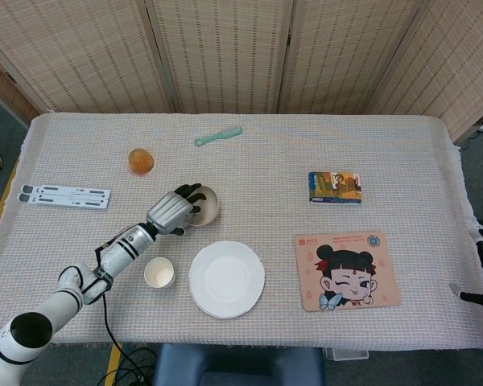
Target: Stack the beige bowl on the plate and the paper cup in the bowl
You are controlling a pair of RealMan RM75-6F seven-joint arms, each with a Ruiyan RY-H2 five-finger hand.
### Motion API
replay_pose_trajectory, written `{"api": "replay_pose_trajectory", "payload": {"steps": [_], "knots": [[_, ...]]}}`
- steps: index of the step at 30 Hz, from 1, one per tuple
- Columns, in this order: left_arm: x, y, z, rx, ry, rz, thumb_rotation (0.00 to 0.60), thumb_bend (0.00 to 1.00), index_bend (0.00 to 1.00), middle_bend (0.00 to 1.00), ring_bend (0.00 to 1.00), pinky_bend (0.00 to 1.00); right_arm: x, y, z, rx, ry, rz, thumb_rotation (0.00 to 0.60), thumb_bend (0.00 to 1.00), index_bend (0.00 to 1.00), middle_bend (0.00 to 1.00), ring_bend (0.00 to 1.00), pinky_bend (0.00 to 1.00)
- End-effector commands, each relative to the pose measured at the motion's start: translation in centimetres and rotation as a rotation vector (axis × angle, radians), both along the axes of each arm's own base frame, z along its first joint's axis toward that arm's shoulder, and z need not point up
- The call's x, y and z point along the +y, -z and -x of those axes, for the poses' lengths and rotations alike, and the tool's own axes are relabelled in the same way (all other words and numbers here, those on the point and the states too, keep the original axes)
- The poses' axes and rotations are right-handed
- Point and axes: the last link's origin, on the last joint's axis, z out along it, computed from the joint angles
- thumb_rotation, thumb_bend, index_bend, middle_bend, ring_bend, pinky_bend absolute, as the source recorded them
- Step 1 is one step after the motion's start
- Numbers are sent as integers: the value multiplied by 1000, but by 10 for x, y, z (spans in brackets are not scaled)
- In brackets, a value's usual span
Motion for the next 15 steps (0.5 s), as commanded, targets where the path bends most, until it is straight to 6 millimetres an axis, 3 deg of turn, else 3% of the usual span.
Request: {"api": "replay_pose_trajectory", "payload": {"steps": [1,9,15], "knots": [[0,-5,0,1,9,-15,600,381,642,247,27,171,0,0,0,-1,-1,-3,600,191,0,0,0,0],[-10,-22,-3,9,41,-56,600,381,643,252,27,171,-1,3,-2,-11,-12,-24,600,190,0,0,0,0],[-33,-36,-9,37,52,-88,600,381,644,253,27,171,2,3,-6,-30,-40,-37,600,190,0,0,0,0]]}}
